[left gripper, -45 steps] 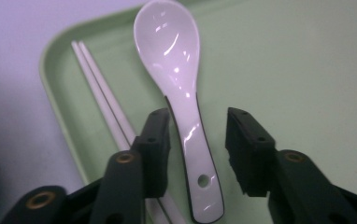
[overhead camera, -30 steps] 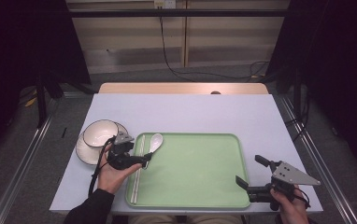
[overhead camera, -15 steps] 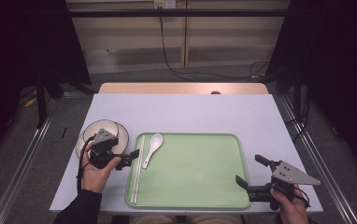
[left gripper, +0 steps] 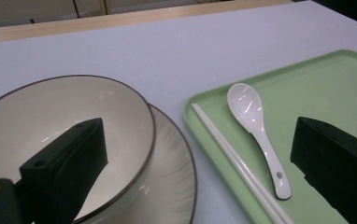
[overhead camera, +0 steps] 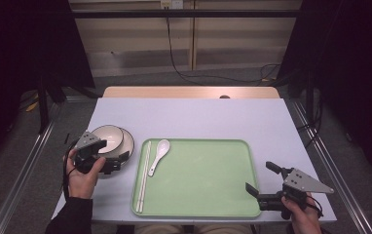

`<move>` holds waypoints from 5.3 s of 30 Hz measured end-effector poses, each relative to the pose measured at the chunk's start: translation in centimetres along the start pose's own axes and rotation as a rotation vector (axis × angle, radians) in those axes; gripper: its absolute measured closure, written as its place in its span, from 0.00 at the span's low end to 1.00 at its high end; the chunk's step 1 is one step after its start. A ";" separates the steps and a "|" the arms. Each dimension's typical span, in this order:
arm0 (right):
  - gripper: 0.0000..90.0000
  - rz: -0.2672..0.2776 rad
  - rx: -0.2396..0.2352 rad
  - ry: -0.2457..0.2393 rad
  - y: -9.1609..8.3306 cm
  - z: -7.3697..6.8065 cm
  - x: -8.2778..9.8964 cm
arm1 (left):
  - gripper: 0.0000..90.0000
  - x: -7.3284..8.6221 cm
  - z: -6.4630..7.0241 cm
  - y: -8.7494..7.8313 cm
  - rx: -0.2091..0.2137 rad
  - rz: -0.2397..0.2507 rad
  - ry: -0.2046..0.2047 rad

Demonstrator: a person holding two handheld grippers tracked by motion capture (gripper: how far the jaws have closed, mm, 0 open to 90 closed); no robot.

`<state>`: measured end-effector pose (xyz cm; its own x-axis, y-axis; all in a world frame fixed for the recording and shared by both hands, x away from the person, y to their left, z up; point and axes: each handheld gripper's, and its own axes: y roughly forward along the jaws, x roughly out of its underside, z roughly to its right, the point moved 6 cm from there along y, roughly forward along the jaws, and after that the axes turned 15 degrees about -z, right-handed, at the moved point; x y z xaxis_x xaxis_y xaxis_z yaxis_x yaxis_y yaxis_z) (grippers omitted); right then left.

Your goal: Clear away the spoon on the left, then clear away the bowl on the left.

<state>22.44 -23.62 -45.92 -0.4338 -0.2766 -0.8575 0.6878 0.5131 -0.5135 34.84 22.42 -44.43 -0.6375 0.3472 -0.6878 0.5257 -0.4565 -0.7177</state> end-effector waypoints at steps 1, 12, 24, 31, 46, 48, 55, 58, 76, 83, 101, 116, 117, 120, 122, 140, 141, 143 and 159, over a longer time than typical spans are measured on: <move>0.01 0.000 0.000 0.000 0.0 0.0 0.0 | 0.04 0.0 -0.3 -0.1 -0.006 0.003 -0.007; 0.01 0.004 0.009 0.002 -0.1 0.2 0.1 | 0.05 -0.1 -3.0 -1.6 -0.044 0.026 -0.018; 0.01 0.003 0.016 0.009 -0.2 0.1 0.1 | 0.06 -0.4 -5.7 -2.0 -0.092 0.008 -0.017; 0.01 0.001 0.014 0.000 -0.2 0.1 0.1 | 0.07 -0.9 -7.2 -1.6 -0.122 -0.037 -0.049; 0.01 -0.010 -0.002 -0.013 0.0 -0.2 0.2 | 0.19 -0.1 -9.8 1.6 -0.152 -0.225 -0.178; 0.01 -0.011 -0.002 -0.010 -0.1 -0.2 0.2 | 0.22 0.2 -10.1 2.0 -0.165 -0.253 -0.173; 0.01 -0.010 -0.001 -0.017 0.0 -0.2 0.2 | 0.13 0.7 -10.2 2.7 -0.128 -0.328 -0.185; 0.01 -0.013 0.001 -0.016 0.0 -0.2 0.2 | 0.13 1.1 -10.4 2.9 -0.135 -0.356 -0.210; 0.01 -0.015 0.007 -0.010 0.0 -0.1 0.2 | 0.75 1.8 -10.4 2.1 -0.093 -0.368 -0.267; 0.01 -0.014 0.007 -0.008 0.0 -0.2 0.2 | 0.84 2.0 -10.2 2.6 -0.071 -0.387 -0.268; 0.01 -0.019 0.004 -0.005 0.1 -0.2 0.2 | 0.92 1.8 -9.9 2.4 -0.048 -0.348 -0.317; 0.01 -0.014 0.005 -0.014 0.0 -0.2 0.2 | 0.92 1.6 -9.8 1.7 -0.056 -0.311 -0.343; 0.01 -0.014 0.006 -0.013 0.0 -0.2 0.2 | 0.92 1.6 -9.9 1.7 -0.064 -0.316 -0.332; 0.01 -0.012 0.005 -0.012 -0.1 -0.2 0.2 | 0.92 1.4 -9.8 1.5 -0.056 -0.303 -0.336; 0.01 -0.013 0.007 -0.014 -0.1 -0.2 0.2 | 0.92 1.3 -9.8 1.4 -0.055 -0.284 -0.347; 0.01 -0.008 0.006 -0.017 -0.1 -0.2 0.2 | 0.92 0.7 -9.6 0.2 -0.058 -0.236 -0.339; 0.01 -0.008 0.006 -0.016 -0.1 -0.2 0.2 | 0.92 0.6 -9.5 0.0 -0.059 -0.227 -0.342; 0.01 -0.009 0.008 -0.016 -0.1 -0.2 0.2 | 0.92 0.6 -9.4 -0.2 -0.062 -0.229 -0.329; 0.01 -0.013 0.005 -0.013 -0.2 -0.2 0.2 | 0.92 -0.1 -6.9 -1.3 -0.034 -0.202 -0.276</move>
<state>22.11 -23.56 -46.00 -0.4353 -0.2936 -0.8511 0.6849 0.5056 -0.5247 38.10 28.61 -44.14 -0.8566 0.1910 -0.4794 0.3889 -0.3717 -0.8430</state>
